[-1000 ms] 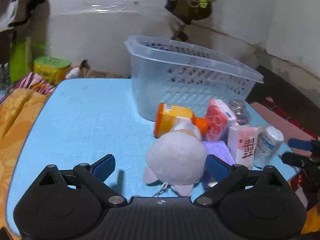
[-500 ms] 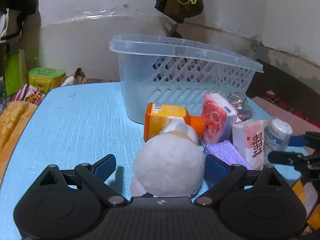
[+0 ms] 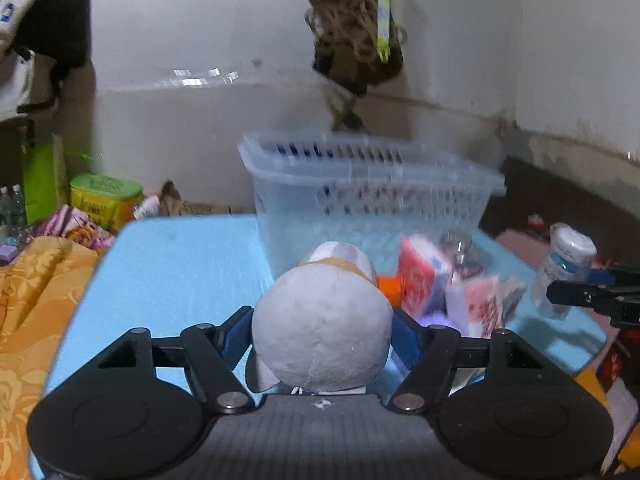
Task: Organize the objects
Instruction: 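Lift both held items over the basket and open both grippers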
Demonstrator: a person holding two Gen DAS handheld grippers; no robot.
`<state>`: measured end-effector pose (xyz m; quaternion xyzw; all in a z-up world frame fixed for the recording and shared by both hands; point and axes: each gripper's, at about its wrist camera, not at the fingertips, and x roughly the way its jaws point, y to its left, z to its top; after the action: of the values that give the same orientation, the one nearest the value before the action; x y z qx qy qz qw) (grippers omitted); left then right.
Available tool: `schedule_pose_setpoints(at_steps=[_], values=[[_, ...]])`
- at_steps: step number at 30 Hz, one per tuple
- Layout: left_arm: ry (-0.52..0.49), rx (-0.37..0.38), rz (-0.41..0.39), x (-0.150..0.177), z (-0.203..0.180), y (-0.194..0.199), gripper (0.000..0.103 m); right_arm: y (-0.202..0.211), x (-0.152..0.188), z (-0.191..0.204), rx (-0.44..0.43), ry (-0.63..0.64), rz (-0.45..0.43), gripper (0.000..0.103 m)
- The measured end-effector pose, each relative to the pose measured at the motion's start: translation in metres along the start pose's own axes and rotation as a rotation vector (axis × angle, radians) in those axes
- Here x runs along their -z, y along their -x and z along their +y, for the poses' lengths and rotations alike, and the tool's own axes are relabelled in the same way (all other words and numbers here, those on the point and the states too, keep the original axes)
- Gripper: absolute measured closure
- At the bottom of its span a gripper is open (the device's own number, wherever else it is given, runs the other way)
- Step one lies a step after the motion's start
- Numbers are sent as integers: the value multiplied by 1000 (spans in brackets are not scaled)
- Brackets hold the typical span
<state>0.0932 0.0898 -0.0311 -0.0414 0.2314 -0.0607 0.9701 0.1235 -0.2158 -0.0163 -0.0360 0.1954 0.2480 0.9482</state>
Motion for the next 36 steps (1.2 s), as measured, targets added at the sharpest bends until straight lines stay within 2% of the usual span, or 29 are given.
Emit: schedule_pose_setpoints(at_steps=[4,8,9,11,14,17,20,21,22,23,24,26,28,30,31,33,36], values=[[29,-6,-120,-30,-2,25,29,4,-39,4,1,11,-96,55],[75,36,-160,-86,-10,8,29,-29,-97,-1,-15,-13,-145,55],[92,46,-167,-99,-10,2,29,-38,-107,-2,10,-1,-160,55],[106,37,-191,-127,-12,-20,29,-70,-122,-8,57,5,-132,55],[167,31,-148,-148,-7,-62,29,-109,-127,-28,10,-77,-67,55],[171,7,-93,-145,-3,-93,28,-132,-119,-31,-5,-81,-8,55],[163,-13,-65,-137,1,-106,28,-141,-110,-31,-12,-62,25,51],[171,-13,-62,-136,4,-106,27,-140,-109,-31,-16,-54,28,44],[179,-7,-74,-134,6,-106,17,-136,-108,-29,-7,-49,7,25],[180,4,-91,-132,6,-104,3,-126,-108,-27,7,-48,-21,14],[176,6,-109,-131,6,-100,0,-113,-108,-25,22,-46,-57,0],[135,-18,-140,-132,1,-89,0,-88,-107,-22,44,-63,-116,0],[88,-54,-178,-129,-5,-76,0,-67,-103,-26,23,-115,-141,0],[69,-57,-157,-120,-9,-63,0,-45,-86,-28,4,-181,-158,0],[75,-24,-120,-109,-11,-56,0,-40,-76,-31,-2,-213,-143,0],[97,26,-60,-84,-14,-49,0,-33,-52,-35,-11,-279,-58,0],[29,66,29,-37,-30,-40,0,-33,-19,-41,-24,-344,75,0]])
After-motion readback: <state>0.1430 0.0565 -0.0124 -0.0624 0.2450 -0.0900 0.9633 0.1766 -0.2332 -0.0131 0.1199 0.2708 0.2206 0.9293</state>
